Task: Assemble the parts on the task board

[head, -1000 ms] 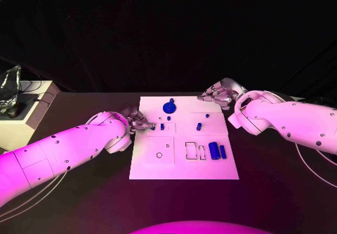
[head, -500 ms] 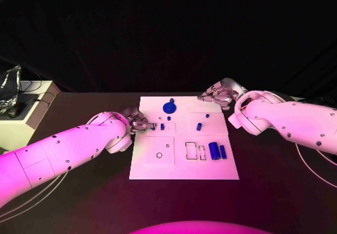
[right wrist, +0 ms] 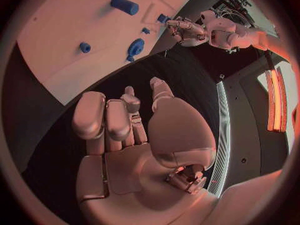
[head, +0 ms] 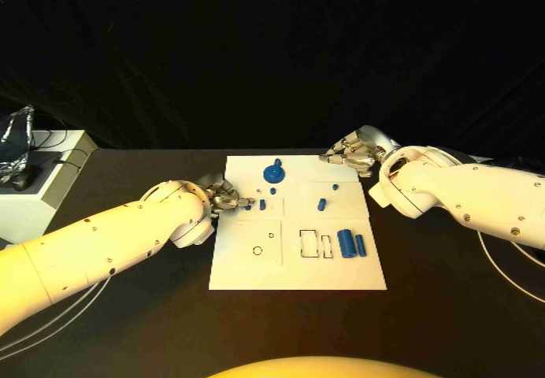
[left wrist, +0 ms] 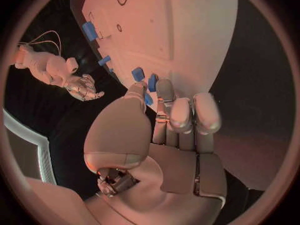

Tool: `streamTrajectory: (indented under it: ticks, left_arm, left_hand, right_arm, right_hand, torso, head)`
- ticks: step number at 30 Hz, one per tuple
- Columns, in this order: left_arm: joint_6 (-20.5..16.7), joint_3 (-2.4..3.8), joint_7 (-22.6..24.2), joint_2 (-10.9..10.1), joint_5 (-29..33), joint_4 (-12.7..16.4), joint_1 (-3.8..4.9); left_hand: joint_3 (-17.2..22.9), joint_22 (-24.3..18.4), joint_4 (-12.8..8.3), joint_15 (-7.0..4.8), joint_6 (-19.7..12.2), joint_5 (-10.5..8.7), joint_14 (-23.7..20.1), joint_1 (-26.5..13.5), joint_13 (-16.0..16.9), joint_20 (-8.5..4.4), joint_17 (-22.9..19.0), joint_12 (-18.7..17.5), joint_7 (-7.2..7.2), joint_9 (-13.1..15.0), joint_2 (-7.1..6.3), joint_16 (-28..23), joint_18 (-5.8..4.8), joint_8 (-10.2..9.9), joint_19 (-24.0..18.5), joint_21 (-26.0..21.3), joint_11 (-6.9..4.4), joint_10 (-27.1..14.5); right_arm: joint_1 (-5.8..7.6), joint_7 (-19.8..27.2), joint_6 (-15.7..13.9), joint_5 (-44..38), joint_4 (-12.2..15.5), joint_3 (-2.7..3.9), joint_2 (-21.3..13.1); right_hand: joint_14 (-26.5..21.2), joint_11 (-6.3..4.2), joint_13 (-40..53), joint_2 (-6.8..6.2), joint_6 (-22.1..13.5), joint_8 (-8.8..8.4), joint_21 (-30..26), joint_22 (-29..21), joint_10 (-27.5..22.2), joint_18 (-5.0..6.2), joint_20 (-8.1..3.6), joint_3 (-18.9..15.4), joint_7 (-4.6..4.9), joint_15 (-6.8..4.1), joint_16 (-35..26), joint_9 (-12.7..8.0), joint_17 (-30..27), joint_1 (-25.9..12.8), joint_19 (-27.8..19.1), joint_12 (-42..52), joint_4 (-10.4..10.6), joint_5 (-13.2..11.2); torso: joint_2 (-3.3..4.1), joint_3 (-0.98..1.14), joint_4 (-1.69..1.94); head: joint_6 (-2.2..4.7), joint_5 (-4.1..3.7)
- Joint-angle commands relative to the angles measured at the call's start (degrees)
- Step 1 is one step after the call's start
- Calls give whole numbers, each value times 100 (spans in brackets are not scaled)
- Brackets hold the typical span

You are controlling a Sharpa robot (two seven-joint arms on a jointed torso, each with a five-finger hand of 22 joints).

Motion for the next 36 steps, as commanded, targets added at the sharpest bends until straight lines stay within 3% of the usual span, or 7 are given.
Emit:
streamTrajectory:
  ticks: [1,8,16,21,24,29,36]
  left_arm:
    - [50,2,26,12,60,7,-2]
    - [67,3,3,5,69,0,-2]
    - [73,4,-20,-1,71,-18,-2]
    - [75,5,-20,-2,72,-20,-2]
    - [77,5,-12,-2,72,-19,-2]
    - [74,6,18,0,72,-18,-2]
    - [44,6,59,3,73,-17,-2]
  left_hand:
    - [-130,744,33,1,20,-33,38,-21,-12,-3,8,33,25,8,74,34,-79,32,39,-12,2,-18]
    - [-421,745,38,3,18,-55,38,-12,-23,5,8,41,31,15,154,35,-75,36,39,-6,7,-20]
    - [-520,747,-33,2,16,-52,35,61,-31,7,13,47,26,15,256,39,-73,36,38,0,5,-19]
    - [-377,748,-109,-8,0,-20,37,213,-35,5,19,42,22,4,328,44,-74,21,36,2,0,-30]
    - [-193,748,-150,-12,-2,-12,36,292,-37,2,20,39,20,-10,294,43,-76,8,37,4,-6,-37]
    - [646,744,-259,-20,-3,-19,34,394,-44,-5,19,29,12,-62,0,33,-80,-31,24,-12,-10,-48]
    - [1200,742,-459,-18,-9,-17,35,345,-52,-5,36,23,3,-73,-148,32,-79,-28,20,-21,-20,-47]
  right_arm:
    - [-1,65,20,-53,5,3,1]
    - [-1,67,19,-53,5,3,1]
    - [-1,65,21,-56,7,3,0]
    - [-1,65,22,-57,8,3,1]
    - [-1,65,22,-57,9,3,1]
    - [-1,65,21,-58,11,3,2]
    - [-1,64,21,-59,15,4,2]
  right_hand:
    - [-13,3,3,51,38,-27,-24,775,30,9,-16,-13,11,-4,-36,-5,-4,-17,341,-19,-5,38]
    - [-13,3,3,51,38,-27,-24,775,30,9,-16,-13,11,-4,-36,-5,-4,-17,341,-19,-5,38]
    - [-13,3,3,51,38,-27,-24,775,30,9,-16,-13,11,-4,-36,-5,-4,-17,341,-19,-5,38]
    - [-13,3,3,51,38,-27,-24,775,30,9,-16,-13,11,-4,-36,-5,-4,-17,341,-19,-5,38]
    - [-13,3,3,51,38,-27,-24,775,30,9,-16,-13,11,-4,-36,-5,-4,-17,341,-19,-5,38]
    - [-13,3,3,51,38,-27,-24,775,30,9,-16,-13,11,-4,-36,-5,-4,-17,341,-19,-5,38]
    - [-13,3,3,51,38,-27,-24,775,30,9,-16,-13,11,-4,-36,-5,-4,-17,341,-19,-5,38]
  torso:
    - [0,-2,-2]
    - [-1,-2,-1]
    - [0,-3,2]
    - [-1,-3,0]
    - [0,-3,1]
    - [1,-1,-1]
    - [1,3,-2]
  head:
    - [3,0]
    - [-1,-4]
    - [1,-5]
    - [-3,-3]
    - [-4,-4]
    - [-8,-3]
    - [-9,-5]
